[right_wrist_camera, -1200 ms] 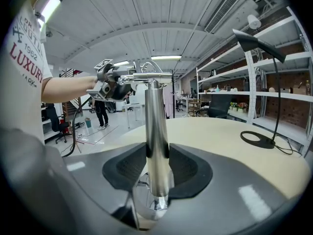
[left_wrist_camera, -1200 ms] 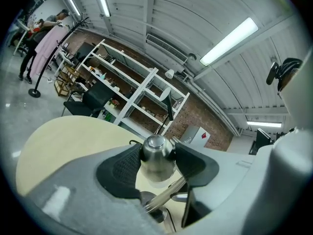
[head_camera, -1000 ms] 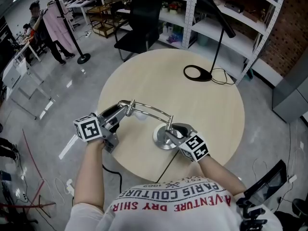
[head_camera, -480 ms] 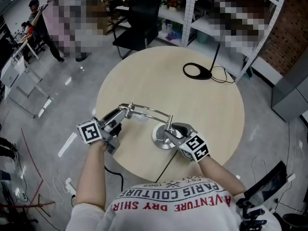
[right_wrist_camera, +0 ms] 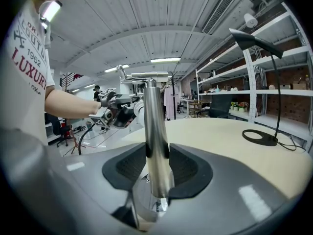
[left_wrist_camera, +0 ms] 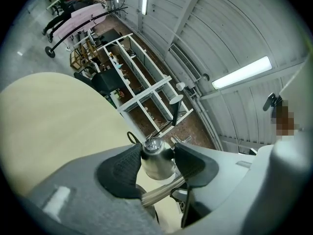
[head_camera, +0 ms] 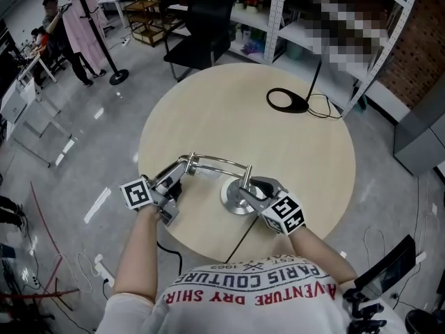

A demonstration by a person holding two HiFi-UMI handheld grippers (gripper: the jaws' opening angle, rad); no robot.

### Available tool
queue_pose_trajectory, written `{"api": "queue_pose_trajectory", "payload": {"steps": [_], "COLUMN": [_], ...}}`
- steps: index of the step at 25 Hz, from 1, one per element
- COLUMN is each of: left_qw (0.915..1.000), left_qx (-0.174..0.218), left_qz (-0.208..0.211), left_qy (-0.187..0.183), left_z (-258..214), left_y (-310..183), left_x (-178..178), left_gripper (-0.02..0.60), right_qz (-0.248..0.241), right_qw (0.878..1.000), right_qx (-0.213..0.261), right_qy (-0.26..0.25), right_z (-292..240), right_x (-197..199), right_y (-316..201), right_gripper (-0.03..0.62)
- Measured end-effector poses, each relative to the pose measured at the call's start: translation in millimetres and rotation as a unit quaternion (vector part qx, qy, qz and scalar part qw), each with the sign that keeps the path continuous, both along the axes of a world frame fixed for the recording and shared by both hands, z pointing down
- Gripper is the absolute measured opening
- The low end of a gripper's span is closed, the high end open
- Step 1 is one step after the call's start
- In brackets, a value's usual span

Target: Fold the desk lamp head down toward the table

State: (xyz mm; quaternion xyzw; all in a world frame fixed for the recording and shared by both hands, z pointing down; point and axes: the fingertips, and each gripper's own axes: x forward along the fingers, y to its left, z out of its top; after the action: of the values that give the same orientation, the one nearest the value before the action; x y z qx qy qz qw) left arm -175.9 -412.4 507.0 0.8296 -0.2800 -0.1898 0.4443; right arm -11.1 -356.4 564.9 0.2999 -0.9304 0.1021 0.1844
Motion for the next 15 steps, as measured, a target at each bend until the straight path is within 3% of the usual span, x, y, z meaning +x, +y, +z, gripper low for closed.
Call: {"api": "queue_pose_trajectory", "payload": {"steps": [5, 15], "left_qw": [0.9995, 0.9987], "left_qx": [-0.014, -0.031], "left_qz": [0.0, 0.005], "left_qy": [0.028, 0.039], "left_z": [10.7, 34.6], "left_y": [3.2, 5.5], "left_x": [5.2, 14.0], "left_gripper": [0.207, 0.201], "right_qz": [-0.001, 0.001], "right_qw": [1.0, 1.0], "right_qx": [0.001, 0.003], "right_qy": [-0.002, -0.01], "right_z": [0.0, -0.8], "right_x": [1.6, 3.1], "right_y": [1.8, 0.5], "right_gripper": [0.144, 0.146]}}
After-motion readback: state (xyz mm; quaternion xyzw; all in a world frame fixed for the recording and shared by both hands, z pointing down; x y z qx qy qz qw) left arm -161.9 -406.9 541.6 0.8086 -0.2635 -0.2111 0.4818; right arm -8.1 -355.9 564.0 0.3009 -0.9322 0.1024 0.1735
